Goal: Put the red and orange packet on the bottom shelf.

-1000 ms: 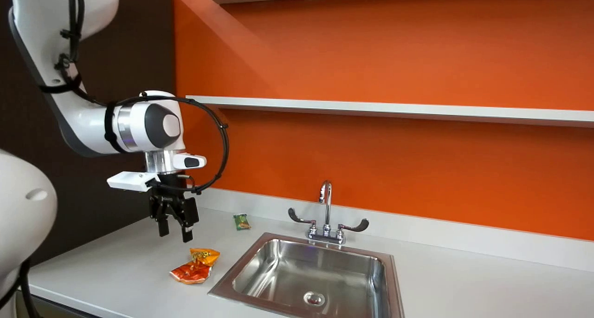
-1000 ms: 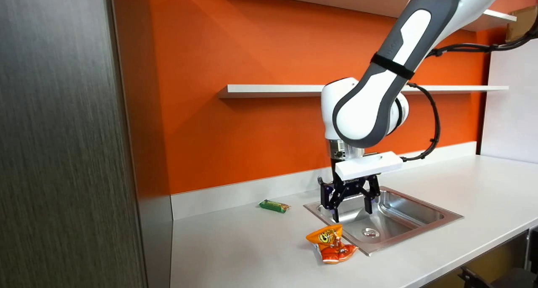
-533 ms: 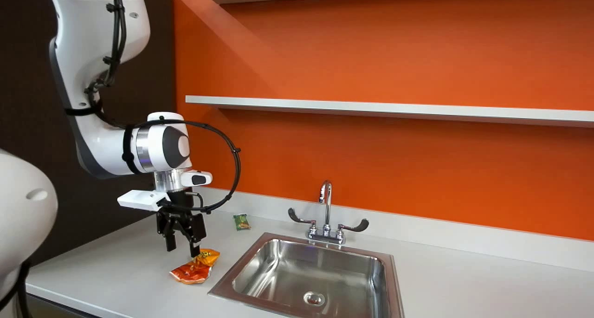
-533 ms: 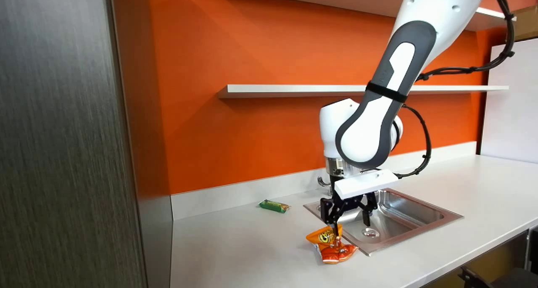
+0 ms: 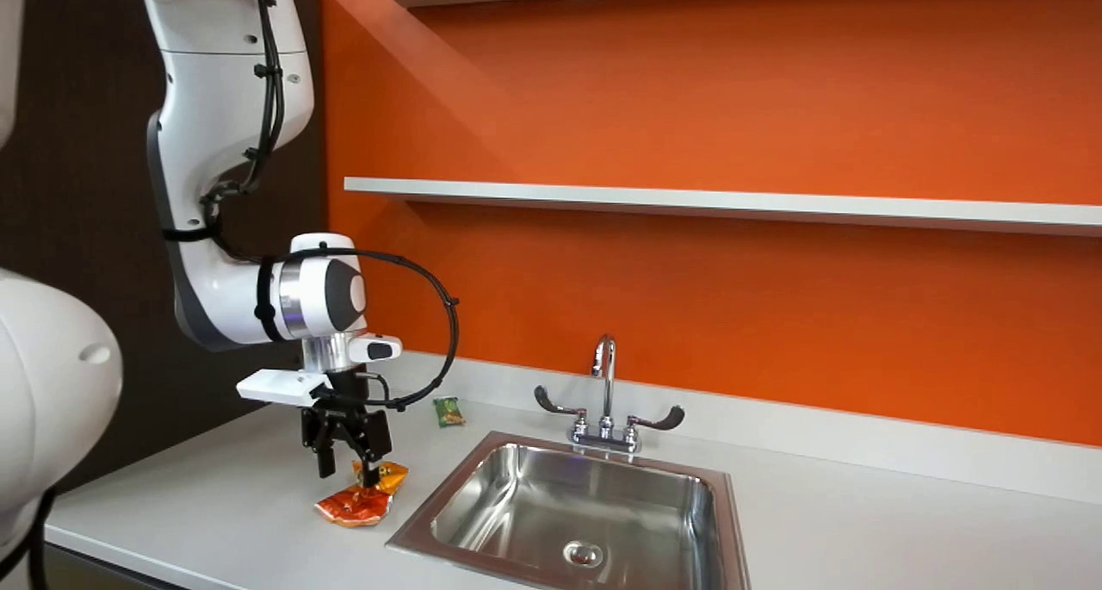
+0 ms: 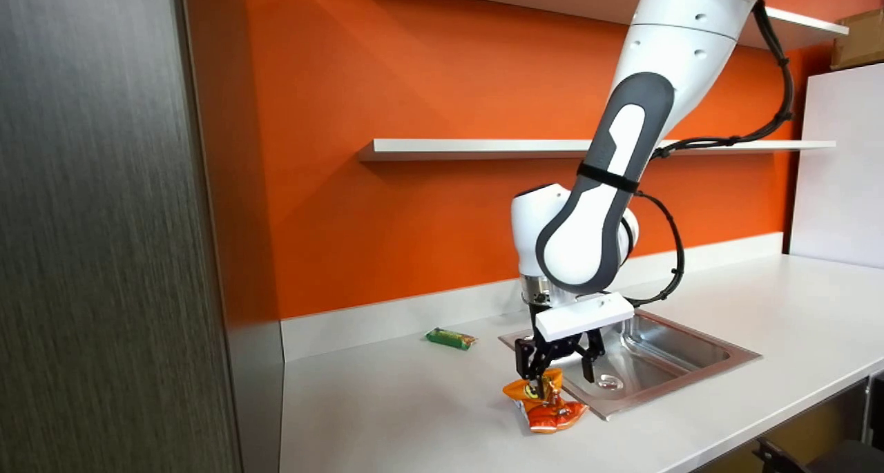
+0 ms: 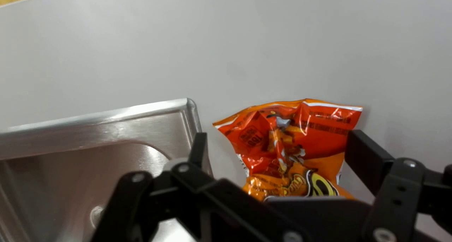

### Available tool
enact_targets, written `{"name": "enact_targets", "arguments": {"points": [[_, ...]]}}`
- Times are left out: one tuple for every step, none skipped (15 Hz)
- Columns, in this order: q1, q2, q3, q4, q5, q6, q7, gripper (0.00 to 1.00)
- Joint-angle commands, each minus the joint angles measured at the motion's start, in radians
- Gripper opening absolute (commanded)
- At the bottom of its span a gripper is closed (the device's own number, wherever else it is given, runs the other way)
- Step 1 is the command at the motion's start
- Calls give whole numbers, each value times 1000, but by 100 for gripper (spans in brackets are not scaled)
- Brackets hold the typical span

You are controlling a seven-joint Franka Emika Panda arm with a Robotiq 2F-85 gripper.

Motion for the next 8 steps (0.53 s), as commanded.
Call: {"name": "enact_targets", "arguments": {"points": [[54, 68, -56, 51, -19, 23, 31, 100], [65, 83, -69, 61, -17, 29, 29, 100], [76, 95, -81, 70, -14, 32, 28, 100], [87, 107, -92, 79, -11, 36, 26, 100], [97, 118, -105, 87, -10, 40, 26, 100], [106, 127, -115, 94, -8, 43, 24, 100], [114, 135, -125, 101, -4, 44, 23, 100], [121, 142, -134, 106, -3, 46, 21, 100]]}}
